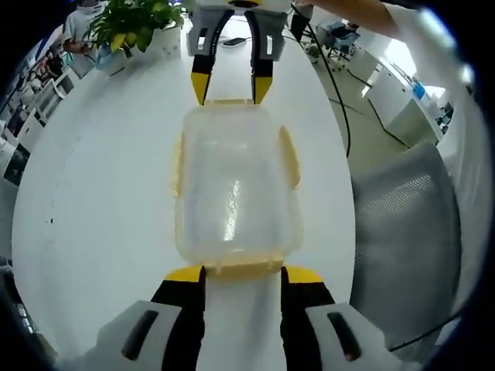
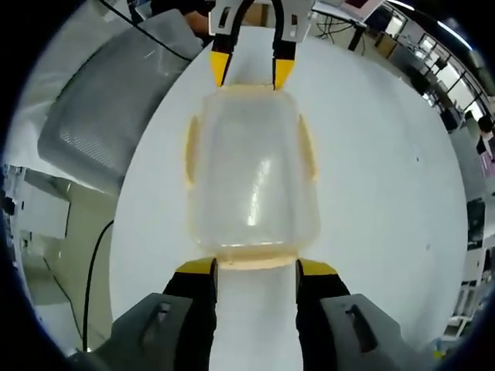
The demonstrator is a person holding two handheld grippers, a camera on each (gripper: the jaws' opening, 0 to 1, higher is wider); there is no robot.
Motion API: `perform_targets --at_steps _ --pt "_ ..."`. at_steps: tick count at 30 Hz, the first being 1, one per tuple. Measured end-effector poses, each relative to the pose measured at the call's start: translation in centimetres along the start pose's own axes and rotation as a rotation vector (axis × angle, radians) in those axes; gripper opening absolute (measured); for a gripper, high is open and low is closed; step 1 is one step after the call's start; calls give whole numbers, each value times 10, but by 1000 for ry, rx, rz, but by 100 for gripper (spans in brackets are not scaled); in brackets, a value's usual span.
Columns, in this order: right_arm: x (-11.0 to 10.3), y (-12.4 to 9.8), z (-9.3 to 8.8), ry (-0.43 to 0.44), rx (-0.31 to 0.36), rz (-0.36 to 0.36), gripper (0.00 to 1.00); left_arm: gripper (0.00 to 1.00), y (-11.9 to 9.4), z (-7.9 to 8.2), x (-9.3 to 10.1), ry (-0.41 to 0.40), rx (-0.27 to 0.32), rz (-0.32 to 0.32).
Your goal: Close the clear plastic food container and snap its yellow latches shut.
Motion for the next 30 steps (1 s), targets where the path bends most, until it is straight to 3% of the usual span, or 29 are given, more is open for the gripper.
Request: perform_targets --at_steps 3,7,12,13,14,17,21,24,26,28,30 --pt "0 3 -5 -4 -27 -8 37 33 1 -1 -1 8 -3 11" --pt "-5 4 -4 33 -6 18 44 39 1 -3 -1 9 -10 11" --pt "-7 3 -14 72 -22 28 40 45 -4 -17 -2 -11 -34 17" --pt "-7 3 -18 95 -25 33 39 46 -5 -21 -3 -13 -42 18" --pt "-5 3 -28 180 -65 23 38 47 -7 -29 -8 -8 -70 40" --pt "7 3 -47 269 -108 -44 36 49 -11 -44 -17 -21 -120 75" --pt "7 -4 -49 364 -64 -53 43 55 -20 -49 -21 -63 -109 87" --pt "8 -10 -51 425 -57 -67 44 57 -28 -56 -30 -233 -139 152" --pt "9 -13 -54 463 -78 -85 43 58 -33 -54 -37 -319 -115 192" --pt "10 -15 -59 487 -108 -116 41 61 -36 -50 -34 -449 -83 173" --pt "11 -17 -62 505 -125 -131 43 63 -36 -38 -21 -602 -10 73"
Point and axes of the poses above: the point that each gripper's makers call its tool centre point, and the gripper's own axes: y roughly forward along the fingers, x roughly to its right, z roughly out of its top, the point moved 3 cm from there along -y, roughly backward along the fingers, and after that the axes turned 2 degrees about z, right-handed, at the moved point
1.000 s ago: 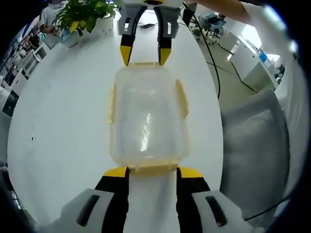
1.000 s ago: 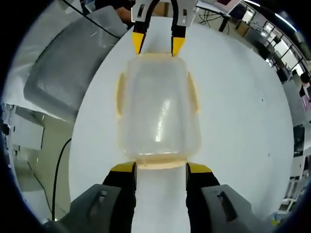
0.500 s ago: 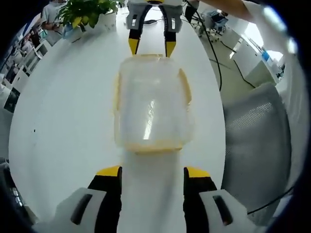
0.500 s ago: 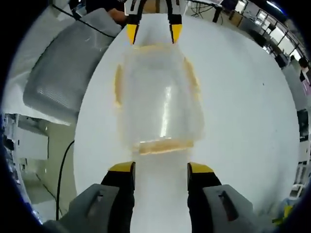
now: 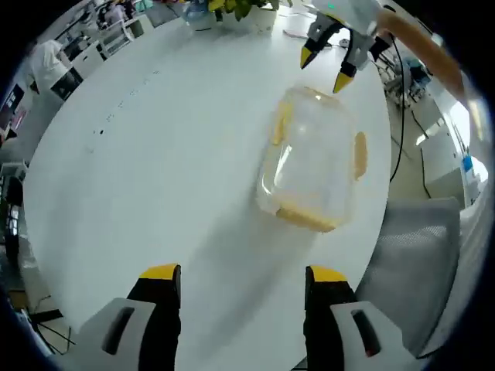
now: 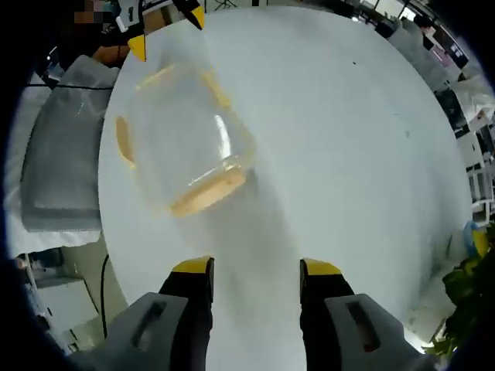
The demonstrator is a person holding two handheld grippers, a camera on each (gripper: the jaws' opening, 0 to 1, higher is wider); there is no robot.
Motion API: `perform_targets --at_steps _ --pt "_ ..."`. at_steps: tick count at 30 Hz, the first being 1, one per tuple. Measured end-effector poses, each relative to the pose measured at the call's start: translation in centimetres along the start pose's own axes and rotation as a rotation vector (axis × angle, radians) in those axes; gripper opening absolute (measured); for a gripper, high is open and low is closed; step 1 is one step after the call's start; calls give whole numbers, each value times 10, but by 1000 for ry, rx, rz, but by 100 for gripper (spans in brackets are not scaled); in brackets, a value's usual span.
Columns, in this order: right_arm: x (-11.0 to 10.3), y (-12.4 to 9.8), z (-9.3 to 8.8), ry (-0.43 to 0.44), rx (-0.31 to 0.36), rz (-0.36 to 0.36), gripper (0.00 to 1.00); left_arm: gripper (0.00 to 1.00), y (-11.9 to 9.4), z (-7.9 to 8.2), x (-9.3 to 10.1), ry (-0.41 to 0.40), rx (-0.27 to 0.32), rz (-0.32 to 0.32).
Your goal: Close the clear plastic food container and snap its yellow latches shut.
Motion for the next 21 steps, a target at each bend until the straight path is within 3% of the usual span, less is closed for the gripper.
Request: perform_targets --at_steps 3,4,8,10,12,14,17,19,21 --pt "-6 -4 1 83 23 39 45 63 -2 4 20 -182 22 -145" --pt "-7 -6 3 109 37 49 45 62 -1 3 22 -246 12 -157" --pt "-11 -15 13 239 113 89 40 59 2 2 19 -331 -1 -123" --pt "-12 -20 15 307 131 111 36 59 4 6 27 -419 7 -171" --pt "-9 -25 23 359 200 121 31 57 4 13 40 -471 17 -269" --pt "-10 -29 28 407 248 140 27 53 4 18 42 -509 37 -278" --pt "-17 -34 41 549 336 239 30 54 10 20 42 -561 51 -263" --pt "-24 -33 46 632 358 315 34 55 12 18 51 -654 17 -308" --pt "-27 -31 46 672 360 352 32 55 14 18 57 -675 20 -336"
Point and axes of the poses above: the point that each gripper's makers call its tool centre point, and the gripper's own axes: y roughly forward along the fingers, x roughly to its right, z roughly out of its top, the point moved 3 cm from there along -y, roughly backward along the fingers, and after that the axes turned 2 degrees about z, right-handed, at the moved point
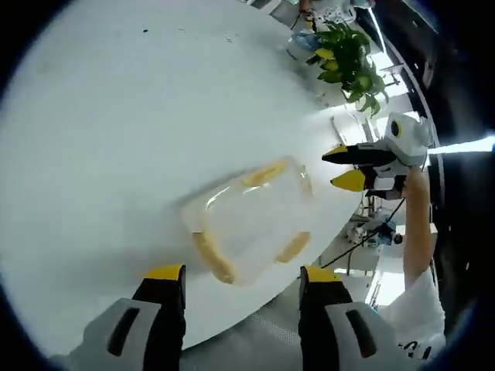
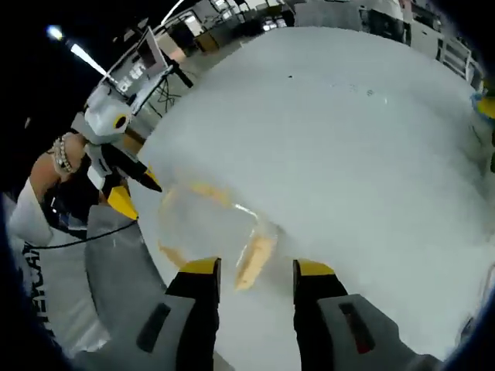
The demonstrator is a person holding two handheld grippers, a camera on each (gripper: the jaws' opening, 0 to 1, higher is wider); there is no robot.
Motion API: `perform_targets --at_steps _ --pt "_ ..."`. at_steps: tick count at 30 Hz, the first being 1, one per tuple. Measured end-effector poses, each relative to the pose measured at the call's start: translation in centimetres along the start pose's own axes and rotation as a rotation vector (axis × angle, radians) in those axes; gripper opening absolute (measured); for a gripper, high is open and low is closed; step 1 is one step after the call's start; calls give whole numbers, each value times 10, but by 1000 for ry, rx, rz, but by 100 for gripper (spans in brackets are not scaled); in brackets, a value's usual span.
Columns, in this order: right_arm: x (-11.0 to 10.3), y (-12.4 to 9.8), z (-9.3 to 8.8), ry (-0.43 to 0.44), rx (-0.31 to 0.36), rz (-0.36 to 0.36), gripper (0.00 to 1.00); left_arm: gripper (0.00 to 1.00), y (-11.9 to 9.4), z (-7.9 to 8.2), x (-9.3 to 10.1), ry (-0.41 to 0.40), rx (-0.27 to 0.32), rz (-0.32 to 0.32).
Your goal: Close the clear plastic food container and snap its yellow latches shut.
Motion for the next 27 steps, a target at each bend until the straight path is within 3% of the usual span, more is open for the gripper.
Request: perform_targets --at_steps 6,10,27 --pt "5 11 -5 83 -6 19 28 47 10 1 -2 -4 1 22" --pt "-1 16 -6 148 3 73 27 47 16 2 -1 -20 -10 17" --pt "-2 31 -12 129 -59 89 21 44 25 -1 -4 -21 -33 40"
Point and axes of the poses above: the point that each gripper's makers call its tool centre point, and the gripper's own axes: y roughly forward along the fingers, x roughly to its right, z roughly out of its top, the point moved 3 cm from there along -y, roughly backward along the fingers, and after that the axes turned 2 degrees about z, right-handed, at the moved point
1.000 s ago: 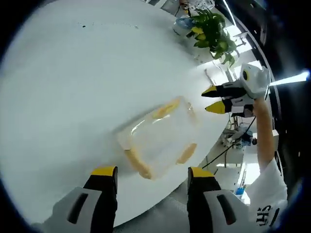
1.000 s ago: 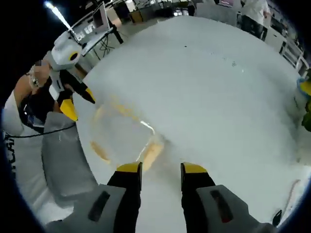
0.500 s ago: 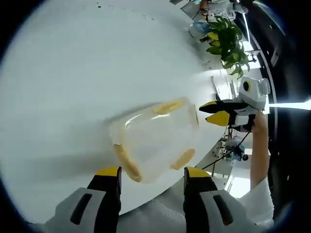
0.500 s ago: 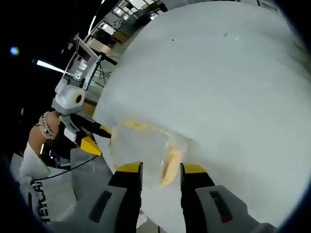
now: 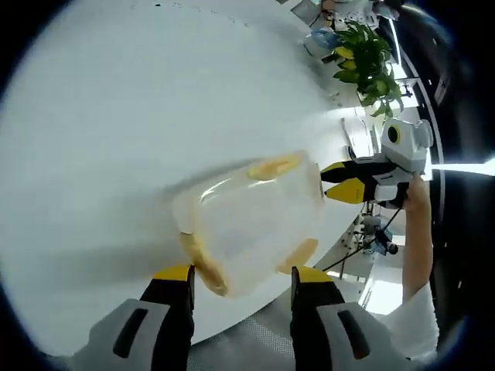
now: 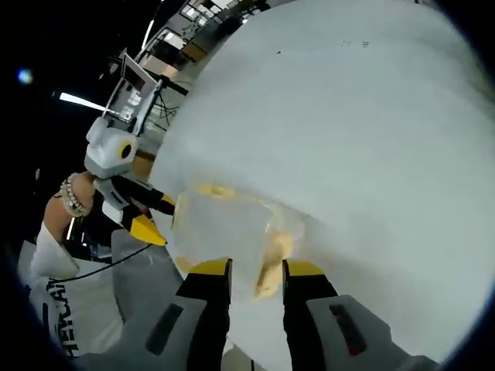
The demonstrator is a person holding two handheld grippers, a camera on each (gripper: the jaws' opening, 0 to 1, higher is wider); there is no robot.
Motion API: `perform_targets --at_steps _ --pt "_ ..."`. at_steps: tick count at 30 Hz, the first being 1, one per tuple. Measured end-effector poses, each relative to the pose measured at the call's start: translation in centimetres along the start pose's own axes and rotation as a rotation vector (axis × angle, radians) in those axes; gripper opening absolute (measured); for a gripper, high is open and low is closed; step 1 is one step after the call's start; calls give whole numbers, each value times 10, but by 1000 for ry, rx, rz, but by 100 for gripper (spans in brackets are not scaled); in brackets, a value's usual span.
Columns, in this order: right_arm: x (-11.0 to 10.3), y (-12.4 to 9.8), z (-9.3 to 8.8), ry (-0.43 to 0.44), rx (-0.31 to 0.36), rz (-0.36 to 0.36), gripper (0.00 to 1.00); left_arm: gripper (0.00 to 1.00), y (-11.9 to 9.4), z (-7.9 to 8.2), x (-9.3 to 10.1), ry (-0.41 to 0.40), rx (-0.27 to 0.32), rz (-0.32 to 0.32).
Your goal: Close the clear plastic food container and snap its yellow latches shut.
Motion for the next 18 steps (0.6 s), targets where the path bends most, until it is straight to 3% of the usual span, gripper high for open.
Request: perform_targets --at_steps 18 --pt "13 5 4 39 -21 -10 20 35 1 5 -8 -27 -20 47"
Point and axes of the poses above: the point that each gripper's makers call its tool centre point, and the gripper's own axes: y roughly forward along the fingers, x roughly to its right, z roughly out of its top, the point moved 3 cm from there along -y, roughly backward along the fingers, and after that the axes turned 2 degrees about z, right-handed, at the moved point
